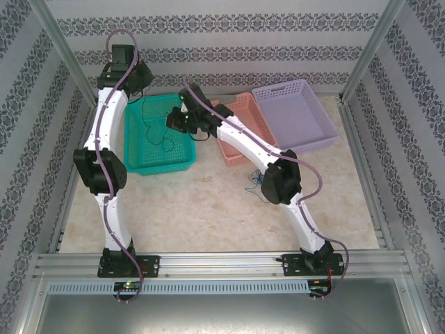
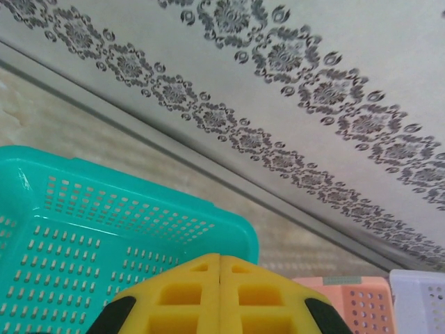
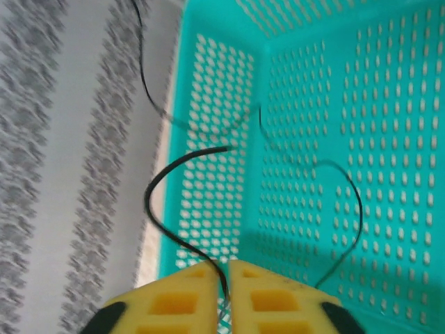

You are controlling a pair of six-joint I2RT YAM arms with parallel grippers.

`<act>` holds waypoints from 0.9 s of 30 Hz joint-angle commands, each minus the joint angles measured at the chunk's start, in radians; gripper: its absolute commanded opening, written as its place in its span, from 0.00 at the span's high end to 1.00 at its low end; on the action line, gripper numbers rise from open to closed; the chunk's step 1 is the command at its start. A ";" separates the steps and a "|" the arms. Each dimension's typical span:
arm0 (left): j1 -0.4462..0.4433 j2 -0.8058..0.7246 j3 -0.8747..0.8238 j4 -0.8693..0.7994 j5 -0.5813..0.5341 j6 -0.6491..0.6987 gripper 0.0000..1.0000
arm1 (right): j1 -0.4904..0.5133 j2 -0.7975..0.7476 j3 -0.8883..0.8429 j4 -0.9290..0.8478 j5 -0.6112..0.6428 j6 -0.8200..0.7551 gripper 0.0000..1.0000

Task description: Untangle the cables

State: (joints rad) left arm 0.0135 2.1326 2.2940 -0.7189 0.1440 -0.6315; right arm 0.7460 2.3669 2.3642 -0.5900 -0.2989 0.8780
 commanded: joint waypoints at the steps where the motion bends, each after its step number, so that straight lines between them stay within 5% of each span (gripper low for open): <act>1: 0.008 0.005 -0.010 0.003 0.001 0.042 1.00 | 0.011 -0.002 0.004 -0.083 -0.045 0.032 0.74; 7: 0.003 0.013 -0.126 -0.002 0.000 0.045 1.00 | -0.022 -0.149 -0.052 -0.150 0.062 -0.061 0.54; 20: -0.035 0.096 -0.199 0.016 0.122 0.058 0.99 | -0.110 -0.602 -0.529 -0.083 0.205 -0.159 0.51; 21: -0.037 0.101 -0.196 0.015 0.130 0.058 0.87 | -0.118 -0.631 -0.570 -0.078 0.208 -0.160 0.50; 23: -0.048 0.097 -0.173 -0.012 0.117 0.054 0.48 | -0.143 -0.699 -0.676 -0.074 0.204 -0.145 0.50; 25: -0.066 0.079 -0.145 -0.050 0.092 0.060 0.29 | -0.176 -0.780 -0.802 -0.046 0.199 -0.123 0.50; 27: -0.090 0.042 -0.137 -0.067 0.073 0.062 0.21 | -0.208 -0.863 -0.917 -0.037 0.223 -0.116 0.51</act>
State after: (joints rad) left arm -0.0448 2.2261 2.1109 -0.7437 0.2344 -0.5903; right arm 0.5812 1.5845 1.5524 -0.6365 -0.1196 0.7532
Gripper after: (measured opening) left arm 0.760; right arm 0.494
